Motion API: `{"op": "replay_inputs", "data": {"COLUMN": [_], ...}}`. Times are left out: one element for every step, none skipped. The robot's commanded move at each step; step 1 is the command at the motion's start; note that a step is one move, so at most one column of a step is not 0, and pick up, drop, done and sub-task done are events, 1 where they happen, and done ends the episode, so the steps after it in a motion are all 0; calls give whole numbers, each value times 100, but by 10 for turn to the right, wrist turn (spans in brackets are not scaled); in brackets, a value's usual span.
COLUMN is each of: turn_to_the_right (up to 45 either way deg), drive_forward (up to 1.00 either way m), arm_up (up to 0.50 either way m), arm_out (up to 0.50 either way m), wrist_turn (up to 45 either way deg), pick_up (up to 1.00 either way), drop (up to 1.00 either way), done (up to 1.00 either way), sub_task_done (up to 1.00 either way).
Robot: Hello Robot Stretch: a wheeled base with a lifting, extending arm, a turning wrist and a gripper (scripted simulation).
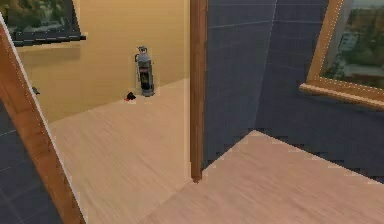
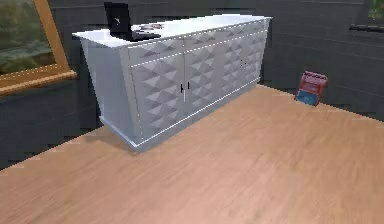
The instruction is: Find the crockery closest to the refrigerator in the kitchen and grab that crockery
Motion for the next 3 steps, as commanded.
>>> {"op": "replay_inputs", "data": {"turn_to_the_right": [0, -450, -90], "drive_forward": [100, 0, 0], "arm_up": [0, 0, 0], "arm_out": [0, 0, 0], "wrist_turn": [0, 0, 0], "pick_up": [0, 0, 0], "drop": [0, 0, 0], "done": [0, 0, 0], "sub_task_done": [0, 0, 0]}}
